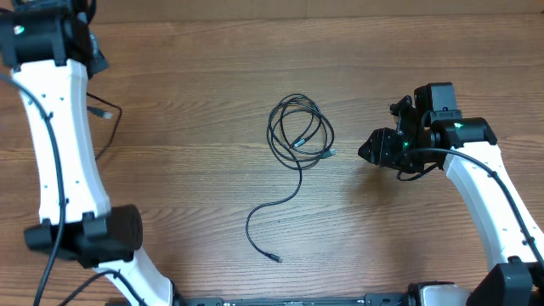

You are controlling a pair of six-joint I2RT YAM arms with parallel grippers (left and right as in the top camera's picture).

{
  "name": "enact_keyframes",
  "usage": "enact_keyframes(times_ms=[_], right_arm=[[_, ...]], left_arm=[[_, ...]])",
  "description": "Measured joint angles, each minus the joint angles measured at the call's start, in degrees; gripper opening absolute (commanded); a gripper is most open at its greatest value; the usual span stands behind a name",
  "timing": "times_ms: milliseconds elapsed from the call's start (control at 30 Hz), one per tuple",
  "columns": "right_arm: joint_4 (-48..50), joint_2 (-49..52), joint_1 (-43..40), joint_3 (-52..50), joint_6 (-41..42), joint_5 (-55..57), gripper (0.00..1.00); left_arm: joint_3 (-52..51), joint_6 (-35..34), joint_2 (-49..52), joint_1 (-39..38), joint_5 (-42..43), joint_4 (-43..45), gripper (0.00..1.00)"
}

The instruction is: Untangle cables

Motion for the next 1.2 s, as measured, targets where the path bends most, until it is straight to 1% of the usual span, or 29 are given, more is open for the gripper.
enact_keyframes(times_ms=[167,367,400,500,567,700,733,900,1033,1133,1200], right_arm=[[-0.4,0.0,0.0,0.0,0.0,0.0,0.55],[-0.5,0.0,0.0,0.0,0.0,0.0,0.55],[-0.4,0.0,0.0,0.0,0.0,0.0,0.55],[-0.5,0.0,0.0,0.0,0.0,0.0,0.55],[-0.5,0.0,0.0,0.0,0.0,0.0,0.55],[-0.5,0.0,0.0,0.0,0.0,0.0,0.55],[-0.7,0.0,0.0,0.0,0.0,0.0,0.56],[-0.7,0.0,0.0,0.0,0.0,0.0,0.56],[-0.9,0.0,0.0,0.0,0.0,0.0,0.56],[-1.2,0.0,0.0,0.0,0.0,0.0,0.56],[-1.4,0.0,0.0,0.0,0.0,0.0,0.56]], left_arm=[[0.0,-0.3,3.7,1.3,-0.1,-2.7,0.04],[0.0,-2.1,4.4,4.3,-0.1,-4.5,0.05],[0.0,-2.5,4.4,4.7,-0.1,-4.8,0.11],[0.0,-4.0,4.4,6.6,-0.1,-6.6,0.4],[0.0,-4.4,4.4,7.6,0.2,-7.1,0.57],[0.0,-5.6,4.4,9.2,2.1,-7.2,0.62],[0.0,-5.7,4.4,9.5,3.3,-7.2,0.64],[0.0,-5.3,4.4,9.5,11.5,-6.4,0.66],[0.0,-1.8,4.4,8.7,21.0,-3.8,0.68],[0.0,3.3,4.4,6.4,29.2,-1.3,0.69],[0.0,5.9,4.4,4.6,33.3,-0.2,0.71]])
